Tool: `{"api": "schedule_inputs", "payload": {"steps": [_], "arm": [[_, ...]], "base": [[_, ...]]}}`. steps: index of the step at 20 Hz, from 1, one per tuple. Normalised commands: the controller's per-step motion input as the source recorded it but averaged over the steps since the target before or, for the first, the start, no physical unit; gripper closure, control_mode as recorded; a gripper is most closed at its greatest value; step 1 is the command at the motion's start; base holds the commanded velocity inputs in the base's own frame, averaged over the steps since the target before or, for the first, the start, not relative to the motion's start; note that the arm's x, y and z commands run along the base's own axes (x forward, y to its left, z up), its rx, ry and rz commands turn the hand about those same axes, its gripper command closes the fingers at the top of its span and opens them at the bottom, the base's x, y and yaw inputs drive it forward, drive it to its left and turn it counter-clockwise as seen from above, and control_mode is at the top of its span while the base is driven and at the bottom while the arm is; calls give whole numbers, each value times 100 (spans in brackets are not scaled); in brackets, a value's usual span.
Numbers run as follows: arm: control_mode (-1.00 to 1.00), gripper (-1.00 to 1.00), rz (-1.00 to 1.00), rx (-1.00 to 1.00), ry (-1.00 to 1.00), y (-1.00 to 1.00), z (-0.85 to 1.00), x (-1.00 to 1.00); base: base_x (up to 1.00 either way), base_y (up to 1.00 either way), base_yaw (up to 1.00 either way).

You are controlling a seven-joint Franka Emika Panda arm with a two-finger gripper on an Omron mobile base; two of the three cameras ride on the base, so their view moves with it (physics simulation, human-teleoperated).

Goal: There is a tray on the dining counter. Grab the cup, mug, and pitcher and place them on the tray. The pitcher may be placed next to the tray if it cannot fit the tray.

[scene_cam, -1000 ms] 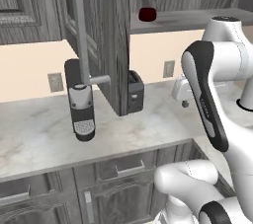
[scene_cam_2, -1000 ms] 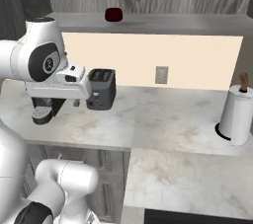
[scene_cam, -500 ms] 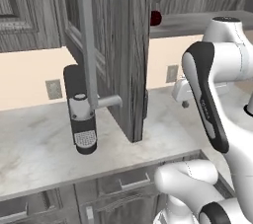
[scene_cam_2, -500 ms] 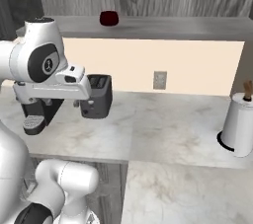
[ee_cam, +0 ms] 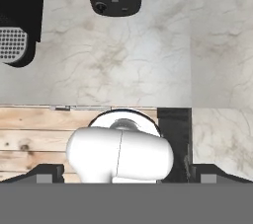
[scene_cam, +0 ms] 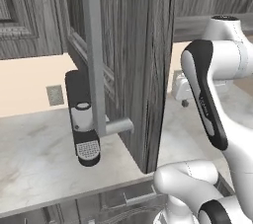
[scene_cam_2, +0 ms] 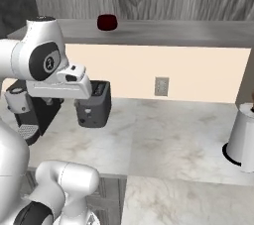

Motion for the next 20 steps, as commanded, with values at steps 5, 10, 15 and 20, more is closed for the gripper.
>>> {"api": "schedule_inputs", "payload": {"steps": [5, 10, 15, 20], "arm": [[-100, -100, 1, 0, 0, -2, 0, 1], [-100, -100, 4, 0, -1, -14, 18, 0], [-100, -100, 4, 0, -11, -2, 34, 0], [-100, -100, 1, 0, -9, 0, 56, -7]], "base": [[7, -1, 2], [0, 0, 0], [0, 0, 0], [0, 0, 0]]}}
